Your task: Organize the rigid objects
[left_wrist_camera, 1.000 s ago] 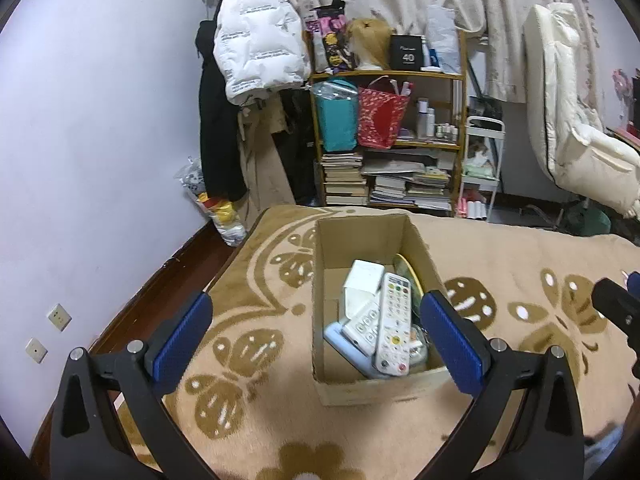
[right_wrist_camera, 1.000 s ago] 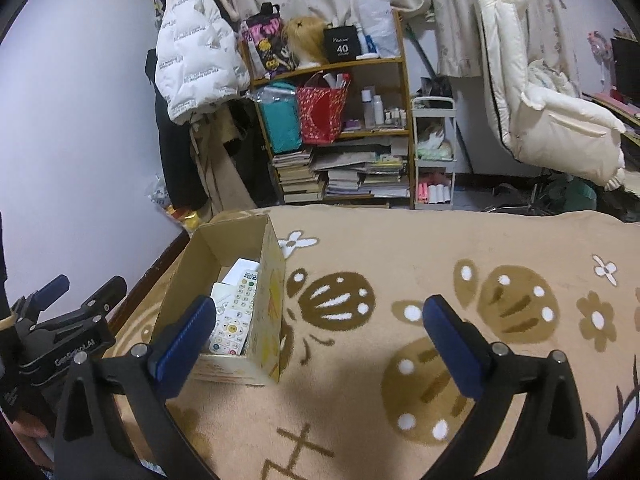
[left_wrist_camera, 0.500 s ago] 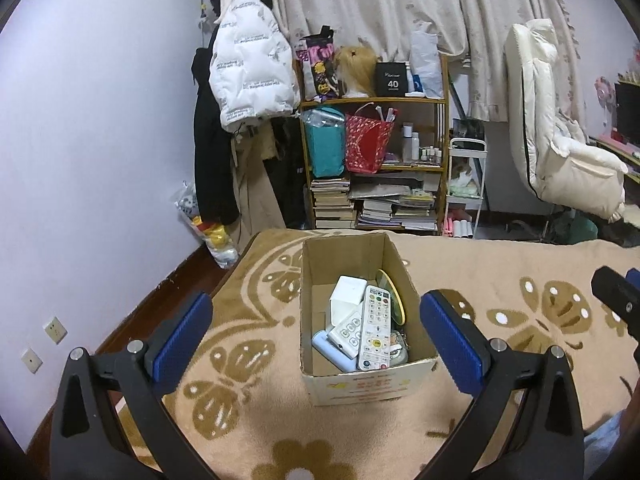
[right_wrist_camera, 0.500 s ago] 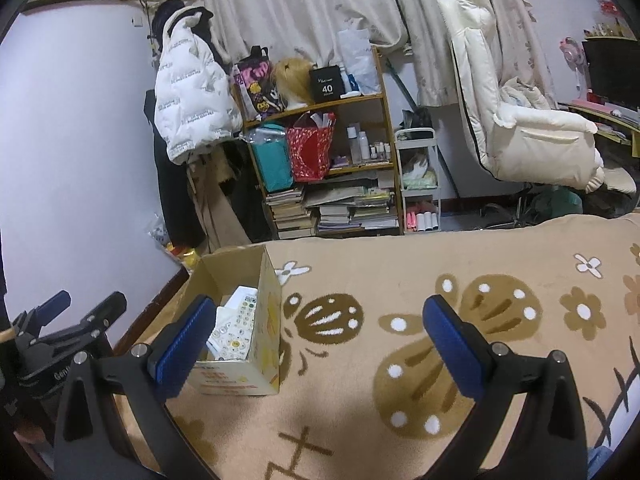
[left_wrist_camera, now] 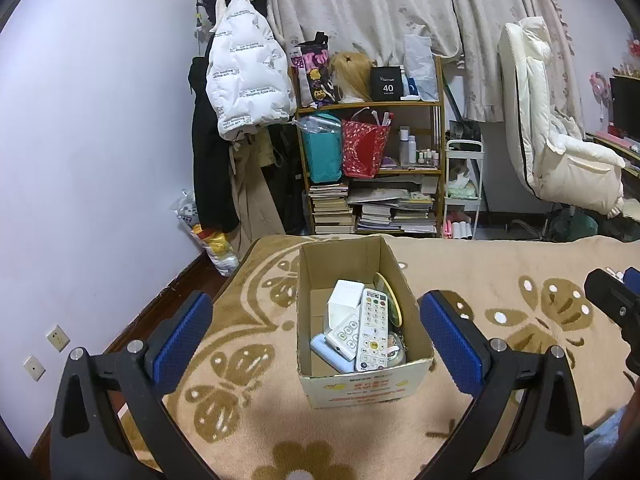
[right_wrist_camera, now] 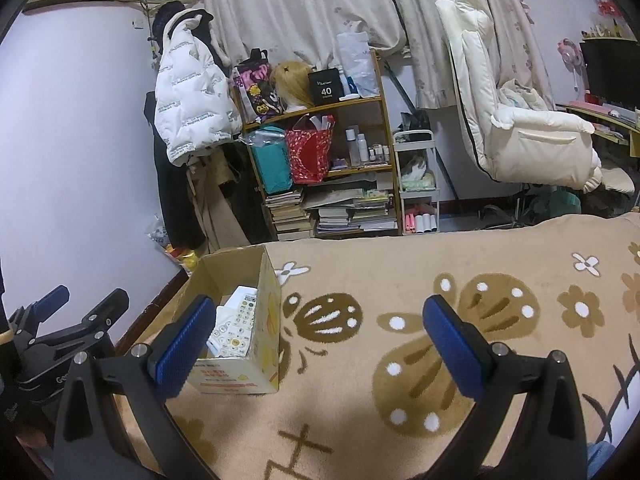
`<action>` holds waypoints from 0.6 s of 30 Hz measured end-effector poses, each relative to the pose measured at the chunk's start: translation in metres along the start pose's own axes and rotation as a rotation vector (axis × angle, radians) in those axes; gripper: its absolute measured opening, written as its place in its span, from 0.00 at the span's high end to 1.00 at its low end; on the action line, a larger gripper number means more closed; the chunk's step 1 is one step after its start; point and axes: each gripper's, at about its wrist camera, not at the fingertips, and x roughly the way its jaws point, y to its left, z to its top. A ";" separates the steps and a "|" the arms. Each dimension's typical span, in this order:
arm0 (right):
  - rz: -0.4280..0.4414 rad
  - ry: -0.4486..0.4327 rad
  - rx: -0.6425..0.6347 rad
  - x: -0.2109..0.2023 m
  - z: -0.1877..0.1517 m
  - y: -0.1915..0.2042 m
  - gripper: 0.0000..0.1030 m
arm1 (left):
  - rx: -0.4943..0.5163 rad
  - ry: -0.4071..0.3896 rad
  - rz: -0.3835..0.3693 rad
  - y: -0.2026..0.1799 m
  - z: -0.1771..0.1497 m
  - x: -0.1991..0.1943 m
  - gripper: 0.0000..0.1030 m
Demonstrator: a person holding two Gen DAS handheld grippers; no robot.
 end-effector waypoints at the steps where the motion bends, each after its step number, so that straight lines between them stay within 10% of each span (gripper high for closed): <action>1: 0.000 0.003 0.003 0.000 0.000 -0.001 0.00 | 0.003 0.000 0.002 -0.001 0.000 0.000 0.00; 18: -0.002 0.015 -0.003 0.002 0.000 0.001 0.00 | 0.009 -0.016 0.022 -0.001 0.002 0.004 0.00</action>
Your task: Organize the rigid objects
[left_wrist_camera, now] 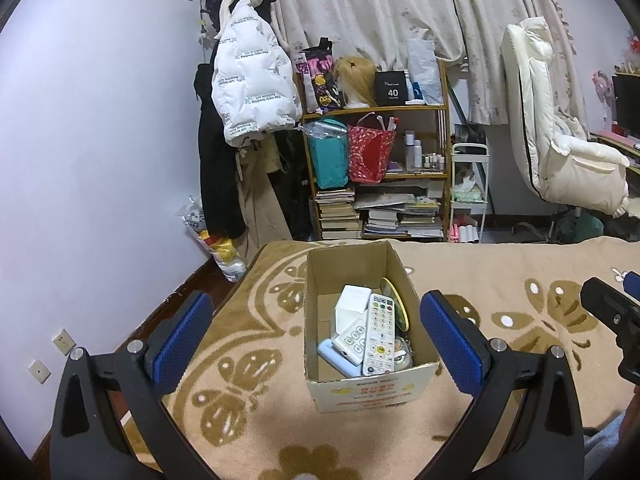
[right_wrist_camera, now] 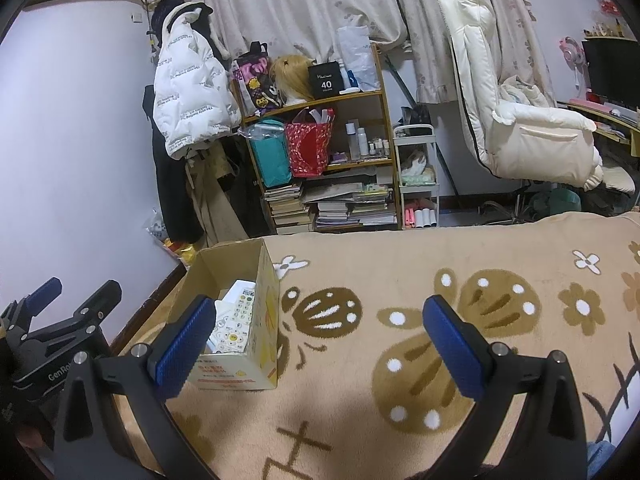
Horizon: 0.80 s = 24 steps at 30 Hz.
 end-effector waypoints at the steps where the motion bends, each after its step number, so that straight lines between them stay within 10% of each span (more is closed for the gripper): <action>1: 0.001 0.001 0.001 0.000 0.000 0.000 0.00 | -0.001 0.002 -0.005 0.000 0.000 0.001 0.00; 24: 0.002 0.003 0.000 0.001 0.002 -0.001 0.00 | 0.004 -0.004 0.034 -0.001 -0.003 0.000 0.00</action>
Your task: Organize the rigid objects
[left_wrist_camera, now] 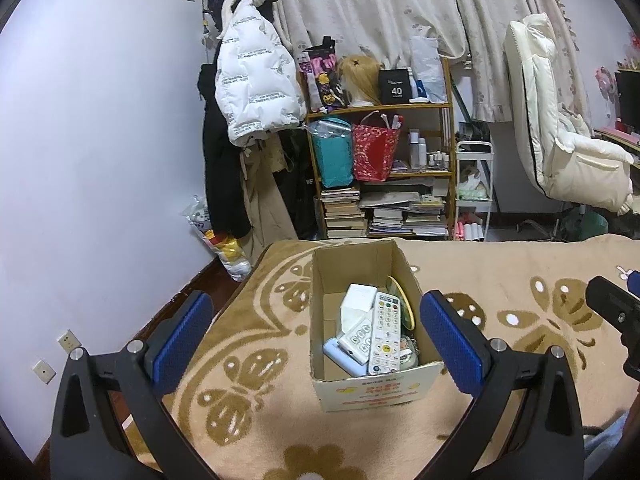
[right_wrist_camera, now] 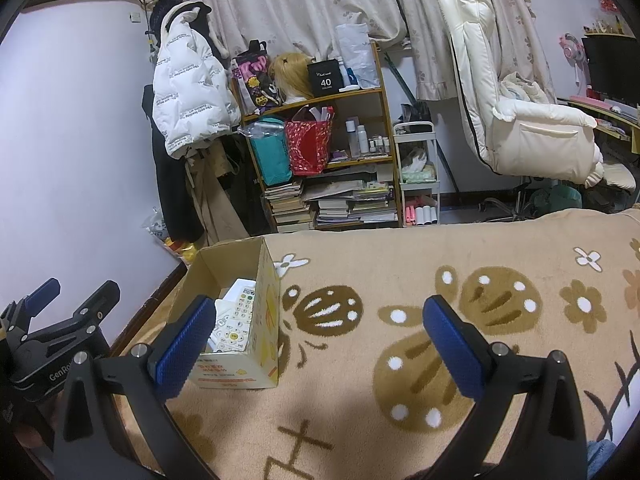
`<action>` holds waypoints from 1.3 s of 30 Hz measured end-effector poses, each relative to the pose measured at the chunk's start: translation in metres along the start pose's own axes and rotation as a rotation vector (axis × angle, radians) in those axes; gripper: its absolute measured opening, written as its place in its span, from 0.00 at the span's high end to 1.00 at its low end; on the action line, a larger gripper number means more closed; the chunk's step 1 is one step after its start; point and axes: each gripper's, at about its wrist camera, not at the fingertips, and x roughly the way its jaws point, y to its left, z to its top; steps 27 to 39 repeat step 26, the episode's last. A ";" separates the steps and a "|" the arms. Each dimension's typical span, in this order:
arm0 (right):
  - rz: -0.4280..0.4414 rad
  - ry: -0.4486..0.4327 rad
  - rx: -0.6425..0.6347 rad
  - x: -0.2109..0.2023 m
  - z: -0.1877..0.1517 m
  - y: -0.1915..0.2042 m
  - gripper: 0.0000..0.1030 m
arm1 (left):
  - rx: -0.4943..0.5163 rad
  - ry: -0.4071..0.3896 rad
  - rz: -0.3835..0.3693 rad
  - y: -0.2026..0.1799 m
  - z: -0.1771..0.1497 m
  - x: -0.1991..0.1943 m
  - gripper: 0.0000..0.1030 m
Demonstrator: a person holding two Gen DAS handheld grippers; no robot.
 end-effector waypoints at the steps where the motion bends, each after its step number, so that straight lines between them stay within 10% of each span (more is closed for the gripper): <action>1: 0.002 0.000 0.000 0.000 0.000 0.000 0.00 | -0.001 -0.001 0.006 0.001 0.000 0.000 0.00; 39: 0.000 0.003 0.004 0.002 -0.001 0.001 0.00 | -0.015 0.007 0.006 0.009 -0.002 0.002 0.00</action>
